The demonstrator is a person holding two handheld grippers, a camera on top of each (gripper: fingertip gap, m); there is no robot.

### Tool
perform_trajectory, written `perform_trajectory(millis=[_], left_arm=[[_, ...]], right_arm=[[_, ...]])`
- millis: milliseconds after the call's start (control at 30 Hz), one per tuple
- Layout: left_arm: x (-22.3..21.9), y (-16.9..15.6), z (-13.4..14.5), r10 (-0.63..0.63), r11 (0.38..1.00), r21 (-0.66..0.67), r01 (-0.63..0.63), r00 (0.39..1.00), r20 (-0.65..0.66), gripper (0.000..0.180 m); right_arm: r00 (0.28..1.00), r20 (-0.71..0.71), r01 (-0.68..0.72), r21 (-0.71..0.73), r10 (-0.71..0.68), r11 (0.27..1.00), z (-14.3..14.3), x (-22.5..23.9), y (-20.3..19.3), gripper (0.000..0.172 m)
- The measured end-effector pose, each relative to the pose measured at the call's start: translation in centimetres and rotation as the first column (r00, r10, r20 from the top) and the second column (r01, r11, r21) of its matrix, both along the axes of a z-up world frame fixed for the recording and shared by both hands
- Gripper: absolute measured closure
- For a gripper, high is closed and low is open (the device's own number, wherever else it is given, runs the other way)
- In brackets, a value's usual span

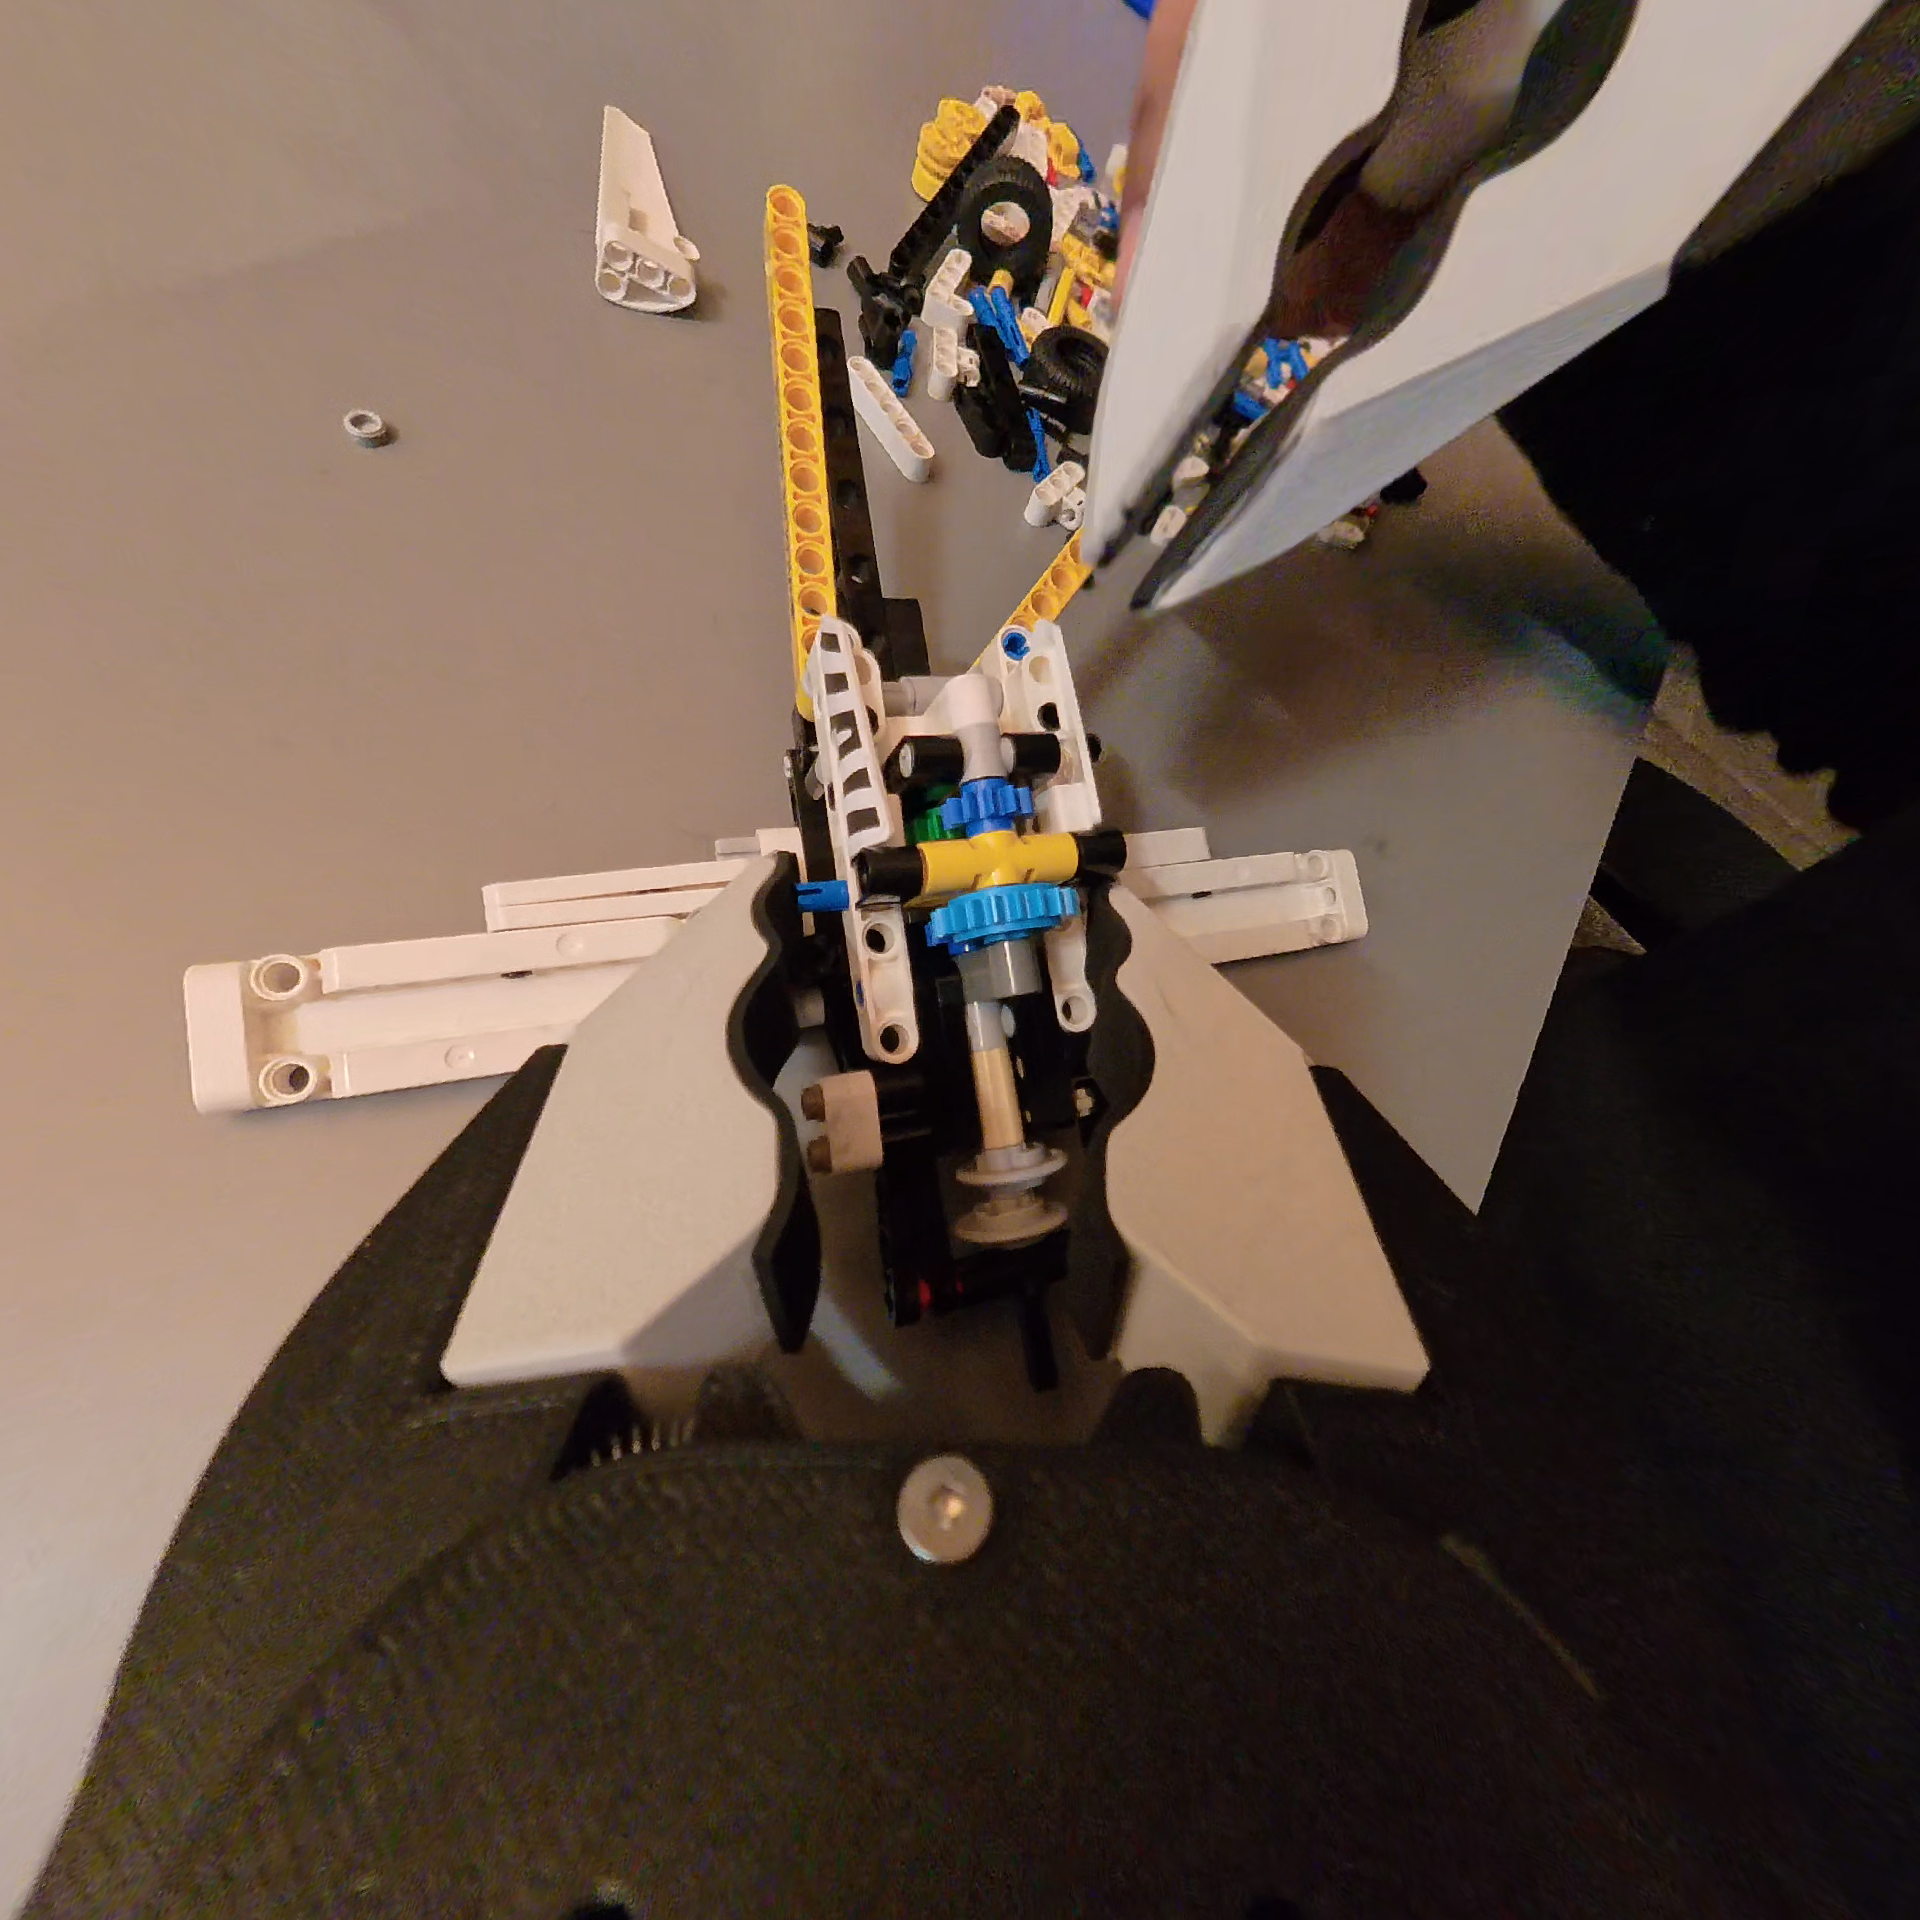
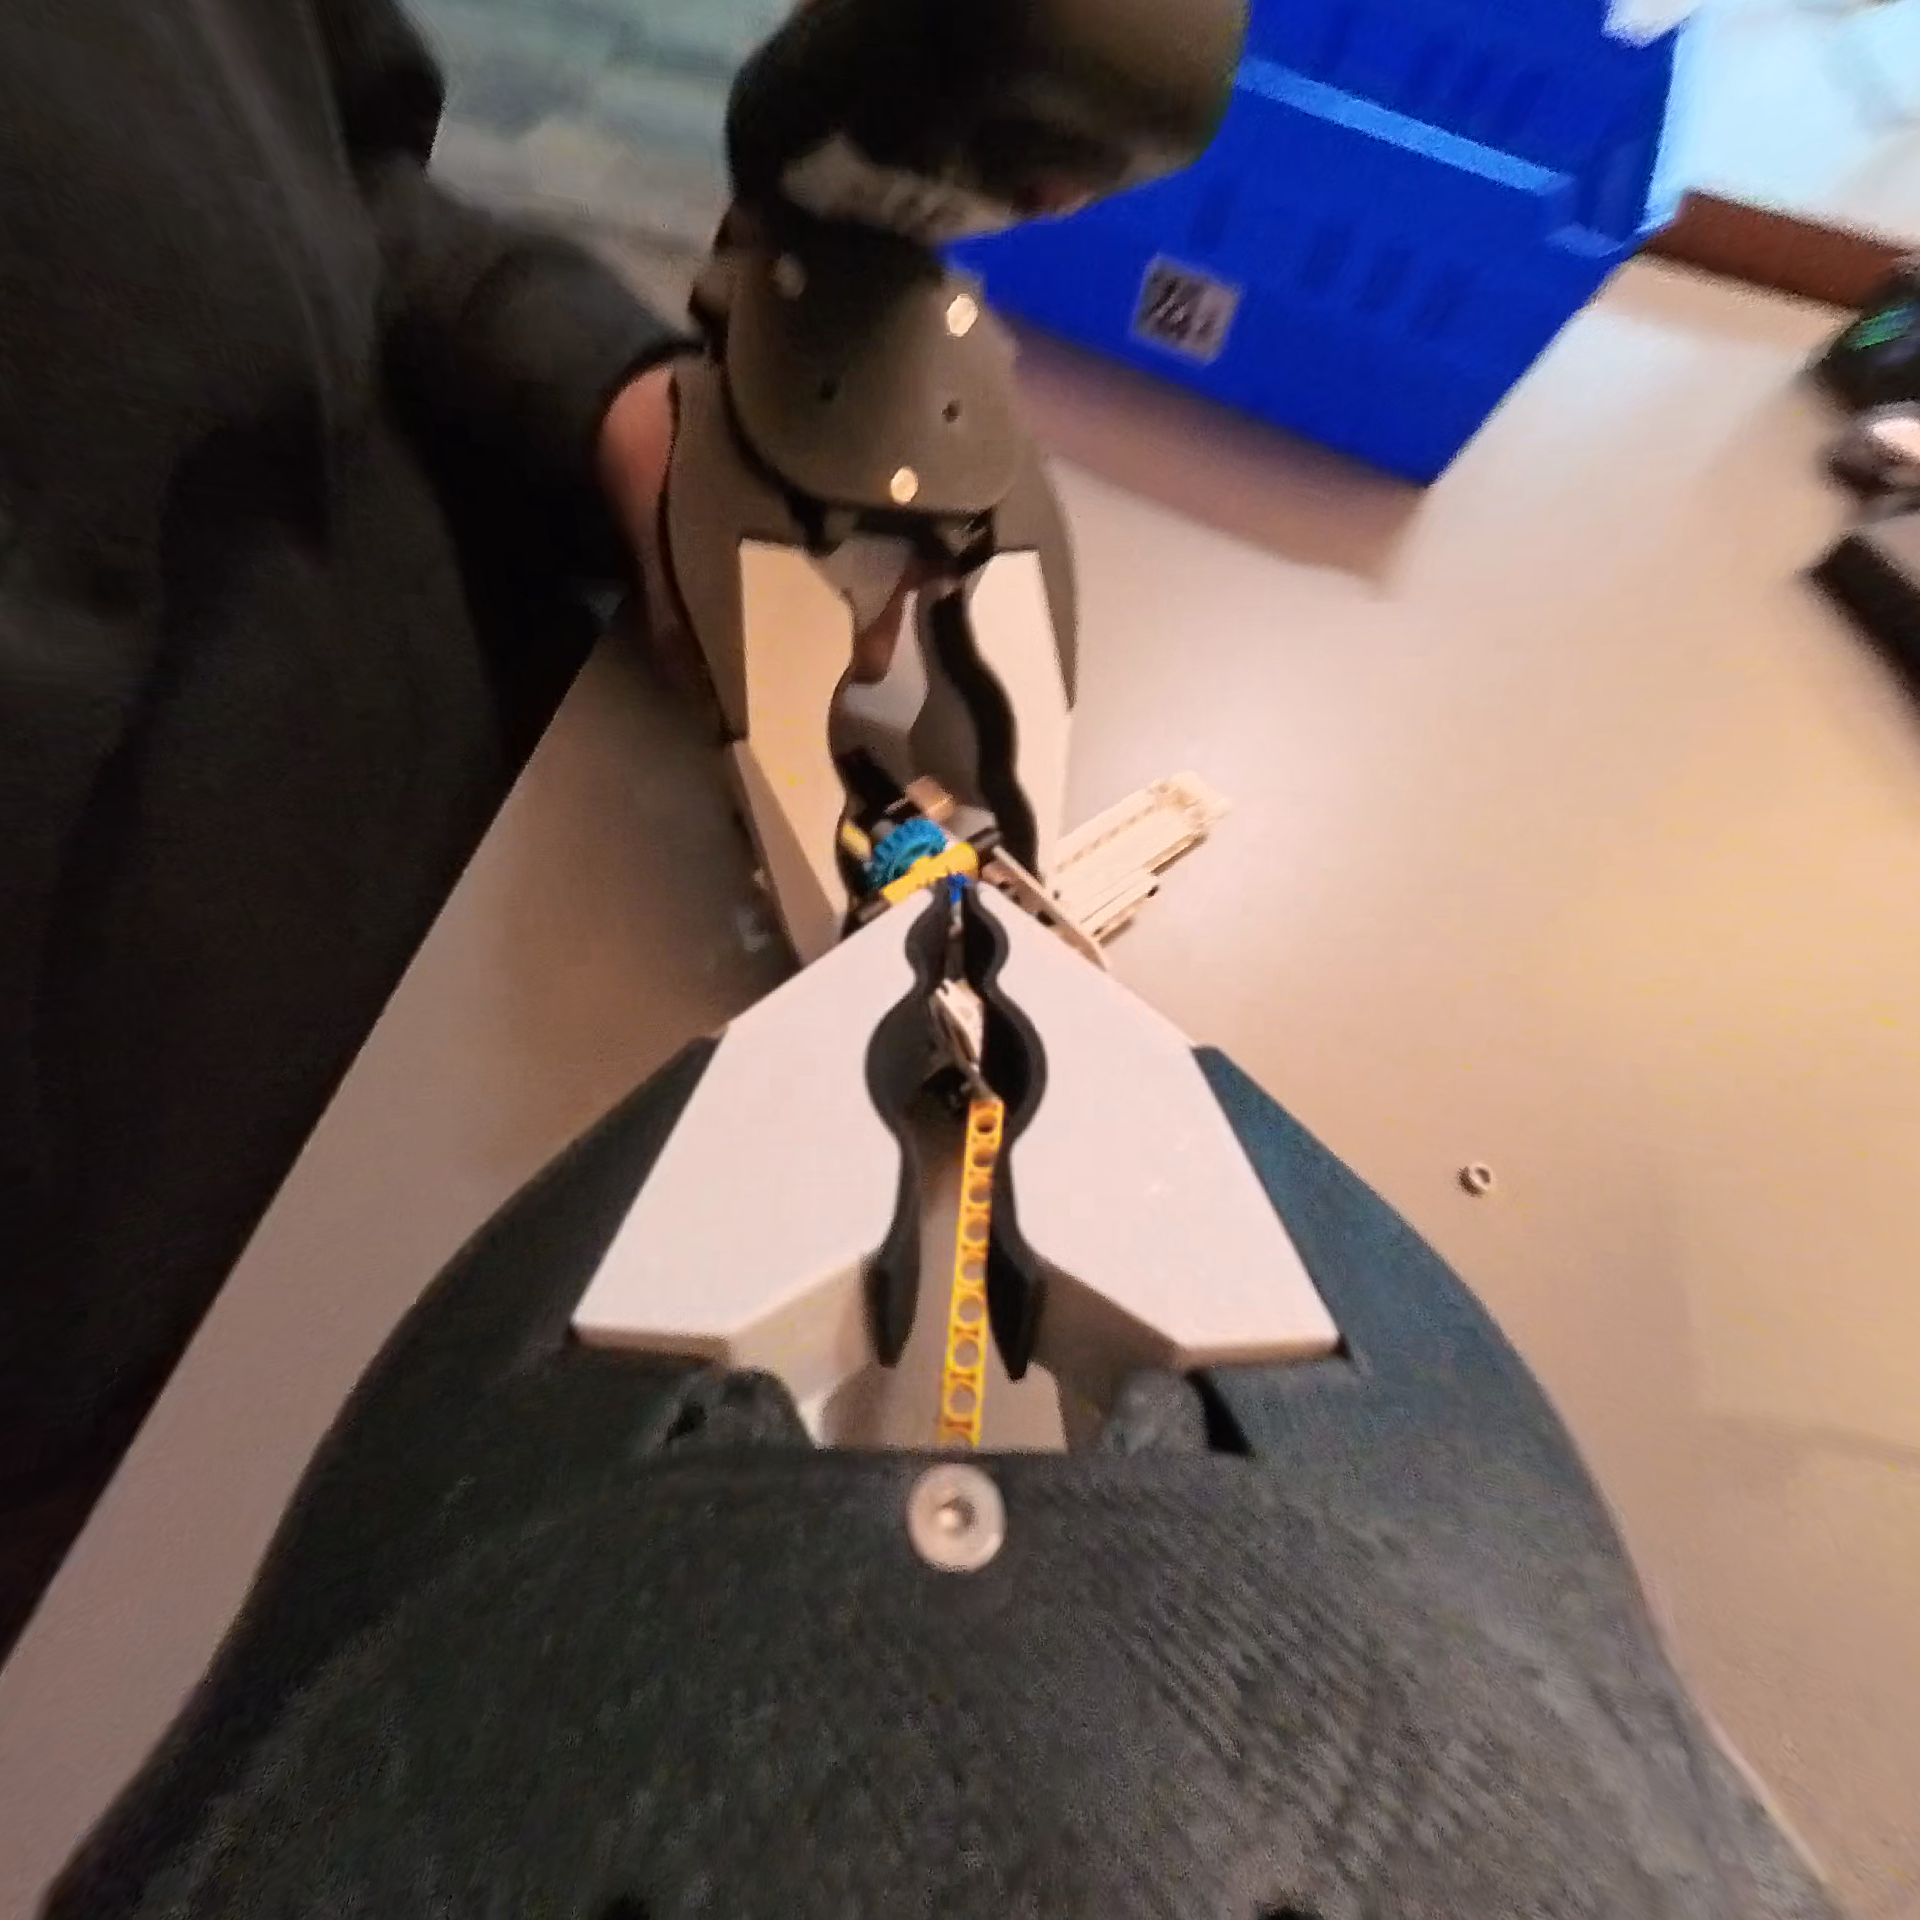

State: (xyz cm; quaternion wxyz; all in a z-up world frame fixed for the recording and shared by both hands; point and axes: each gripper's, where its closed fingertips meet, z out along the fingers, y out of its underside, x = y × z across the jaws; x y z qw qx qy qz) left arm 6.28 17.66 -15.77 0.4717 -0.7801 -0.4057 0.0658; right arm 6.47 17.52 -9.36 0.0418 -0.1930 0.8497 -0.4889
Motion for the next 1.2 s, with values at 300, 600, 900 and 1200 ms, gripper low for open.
perform_trajectory(millis=[300, 600, 900, 1200], left_arm=[[-0.1, 0.0, 0.0, 0.000, 1.000, 0.005, 0.000, 1.000, 0.005, 0.127], [-0.2, 0.0, 0.0, 0.010, 1.000, 0.001, -0.010, 1.000, 0.001, 0.127], [-0.2, -0.1, 0.0, 0.018, 1.000, -0.008, -0.018, 1.000, -0.006, 0.127], [-0.3, -0.2, 0.0, 0.026, 1.000, -0.013, -0.026, 1.000, -0.009, 0.127]], right_arm=[[0.964, 0.115, 0.267, -0.434, -0.242, 0.860, 3.2, -0.1, 0.9, 0.168], [0.955, -0.073, 0.251, -0.323, -0.288, 0.913, -0.7, 0.4, 0.3, 0.162], [0.938, -0.146, 0.263, -0.290, -0.315, 0.920, -1.7, -0.2, -0.2, 0.158], [0.929, -0.005, 0.352, -0.292, -0.370, 0.889, -1.3, -1.1, 0.5, 0.150]])
